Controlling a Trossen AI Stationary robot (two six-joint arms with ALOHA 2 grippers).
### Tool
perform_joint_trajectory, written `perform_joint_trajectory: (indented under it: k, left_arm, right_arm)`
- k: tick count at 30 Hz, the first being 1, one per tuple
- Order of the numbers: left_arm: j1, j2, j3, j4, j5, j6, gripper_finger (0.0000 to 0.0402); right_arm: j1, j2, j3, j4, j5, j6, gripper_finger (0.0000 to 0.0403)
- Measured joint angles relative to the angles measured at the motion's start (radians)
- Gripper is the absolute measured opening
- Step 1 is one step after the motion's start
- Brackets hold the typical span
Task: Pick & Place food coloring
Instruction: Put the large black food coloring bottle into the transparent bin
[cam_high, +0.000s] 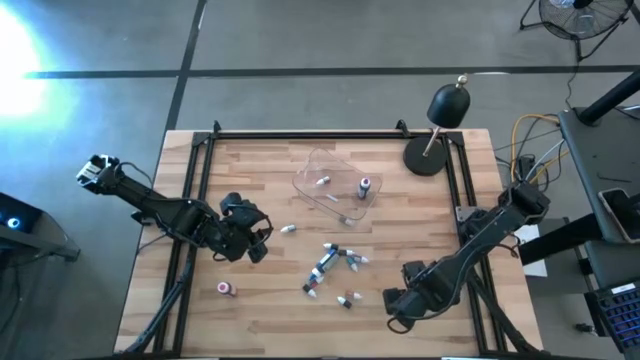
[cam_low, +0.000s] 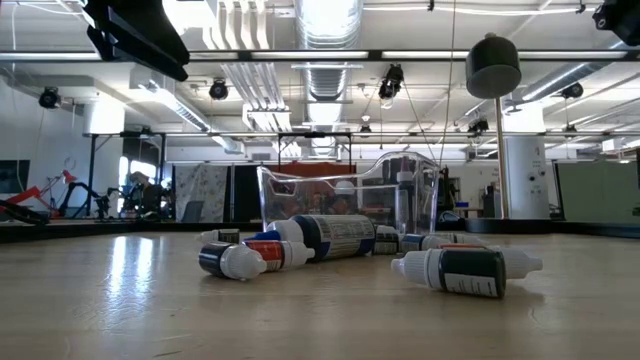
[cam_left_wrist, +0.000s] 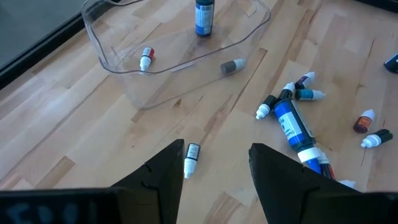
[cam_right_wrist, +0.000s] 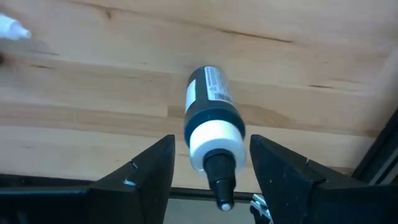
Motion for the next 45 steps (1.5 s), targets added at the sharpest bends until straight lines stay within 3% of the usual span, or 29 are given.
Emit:
perform_joint_trajectory:
  k: [16, 20, 24, 29, 32, 35, 38, 45]
  left_arm:
    - [0.000, 0.000, -0.001, 0.000, 0.001, -0.005, 0.0156]
    - [0.000, 0.000, -0.001, 0.000, 0.001, -0.007, 0.0156]
    - [0.000, 0.000, -0.002, 0.000, 0.016, -0.028, 0.0156]
    - [0.000, 0.000, -0.002, -0.001, 0.071, -0.083, 0.0156]
    - [-0.008, 0.000, -0.002, -0.001, 0.100, -0.139, 0.0156]
    - [-0.029, 0.000, -0.002, 0.000, 0.106, -0.210, 0.0156]
    - [-0.062, 0.000, 0.003, 0.000, 0.094, -0.282, 0.0156]
    - [-0.143, 0.000, 0.042, 0.002, -0.033, -0.372, 0.0156]
  right_arm:
    - [-0.004, 0.000, 0.010, 0.000, 0.019, -0.060, 0.0107]
    - [-0.029, -0.005, 0.070, -0.049, 0.157, -0.132, 0.0107]
    - [-0.106, -0.006, 0.189, -0.204, 0.312, -0.297, 0.0108]
    - [-0.261, -0.001, 0.370, -0.379, 0.514, -0.586, 0.0108]
    - [-0.383, -0.002, 0.442, -0.397, 0.573, -0.749, 0.0108]
    - [-0.512, 0.000, 0.489, -0.399, 0.567, -0.919, 0.0108]
    - [-0.638, 0.011, 0.497, -0.377, 0.491, -1.069, 0.0108]
    - [-0.820, 0.051, 0.472, -0.332, 0.321, -1.285, 0.0108]
